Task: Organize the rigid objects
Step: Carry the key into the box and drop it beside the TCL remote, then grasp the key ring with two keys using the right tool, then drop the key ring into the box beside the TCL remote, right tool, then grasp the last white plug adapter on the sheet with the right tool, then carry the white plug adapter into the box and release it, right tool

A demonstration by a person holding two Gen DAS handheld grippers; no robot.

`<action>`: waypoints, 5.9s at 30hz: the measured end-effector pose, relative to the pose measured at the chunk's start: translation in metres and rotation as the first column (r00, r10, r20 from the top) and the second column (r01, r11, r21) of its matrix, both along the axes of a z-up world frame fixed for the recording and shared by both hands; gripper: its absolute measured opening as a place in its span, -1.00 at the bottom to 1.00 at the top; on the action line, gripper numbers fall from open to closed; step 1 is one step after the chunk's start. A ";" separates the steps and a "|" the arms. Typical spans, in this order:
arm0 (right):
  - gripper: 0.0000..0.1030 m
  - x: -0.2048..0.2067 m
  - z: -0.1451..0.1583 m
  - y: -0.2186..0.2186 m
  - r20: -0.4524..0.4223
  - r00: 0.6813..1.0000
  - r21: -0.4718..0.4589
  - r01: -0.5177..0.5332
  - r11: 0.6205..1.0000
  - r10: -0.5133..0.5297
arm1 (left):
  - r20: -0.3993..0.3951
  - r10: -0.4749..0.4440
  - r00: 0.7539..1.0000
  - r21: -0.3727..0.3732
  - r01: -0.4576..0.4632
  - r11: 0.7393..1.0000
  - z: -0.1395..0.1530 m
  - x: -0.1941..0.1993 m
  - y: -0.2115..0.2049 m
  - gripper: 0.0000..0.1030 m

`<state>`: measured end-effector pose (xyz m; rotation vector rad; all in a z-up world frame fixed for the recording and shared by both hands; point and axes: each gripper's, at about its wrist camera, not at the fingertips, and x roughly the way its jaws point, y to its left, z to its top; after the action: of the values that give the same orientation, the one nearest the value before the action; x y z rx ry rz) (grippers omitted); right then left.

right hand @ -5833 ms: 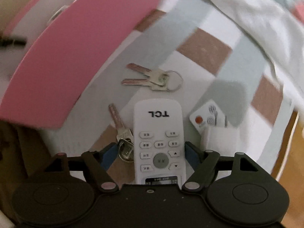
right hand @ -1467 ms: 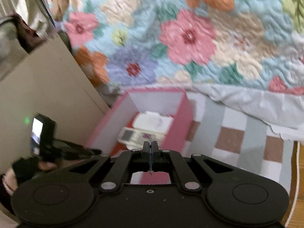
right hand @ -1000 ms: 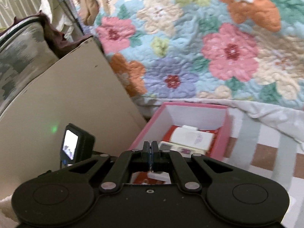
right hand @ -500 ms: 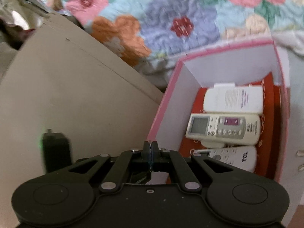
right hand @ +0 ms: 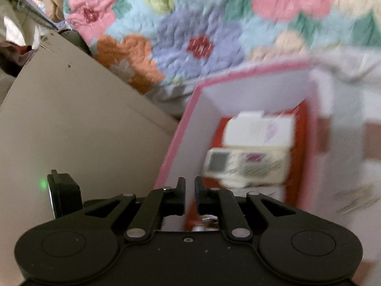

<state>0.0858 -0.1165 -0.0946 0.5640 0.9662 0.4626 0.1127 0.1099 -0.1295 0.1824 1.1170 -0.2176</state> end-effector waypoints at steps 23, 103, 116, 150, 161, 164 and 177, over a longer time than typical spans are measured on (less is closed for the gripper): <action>-0.14 -0.011 -0.093 -0.129 -0.107 0.981 -0.349 0.118 0.930 -0.164 | 0.000 -0.002 1.000 0.090 0.002 0.996 -0.002 0.005 -0.016 -0.86; -0.54 0.006 0.020 -0.015 -0.032 0.998 -0.079 -0.051 0.996 0.049 | -0.005 -0.031 1.000 0.067 0.031 0.997 0.002 -0.007 -0.007 -0.86; -0.37 -0.074 0.027 -0.153 -0.180 0.971 -0.253 0.106 0.962 -0.155 | -0.045 -0.016 0.999 0.125 0.021 0.992 0.002 -0.007 -0.014 -0.83; -0.06 -0.090 -0.065 -0.139 0.092 0.995 -0.578 0.083 0.812 -0.036 | -0.056 -0.010 0.998 0.153 0.019 0.988 0.000 -0.017 -0.015 -0.80; -0.06 -0.093 0.020 -0.046 0.226 0.973 -0.420 0.056 0.906 0.045 | -0.056 0.004 0.998 0.131 0.003 0.991 0.001 -0.016 -0.011 -0.81; -0.06 -0.086 0.021 -0.019 0.234 0.971 -0.343 0.035 0.939 0.049 | -0.056 0.008 0.998 0.112 -0.002 0.994 0.002 -0.016 -0.008 -0.83; -0.06 -0.044 -0.023 0.039 0.001 1.000 -0.260 -0.019 0.965 0.020 | -0.051 0.025 0.998 0.004 -0.025 1.000 0.005 -0.020 0.009 -0.91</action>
<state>0.0413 -0.0770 -0.1180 0.3163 1.0116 0.3465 0.0926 0.1189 -0.1248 0.1665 1.1698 -0.1987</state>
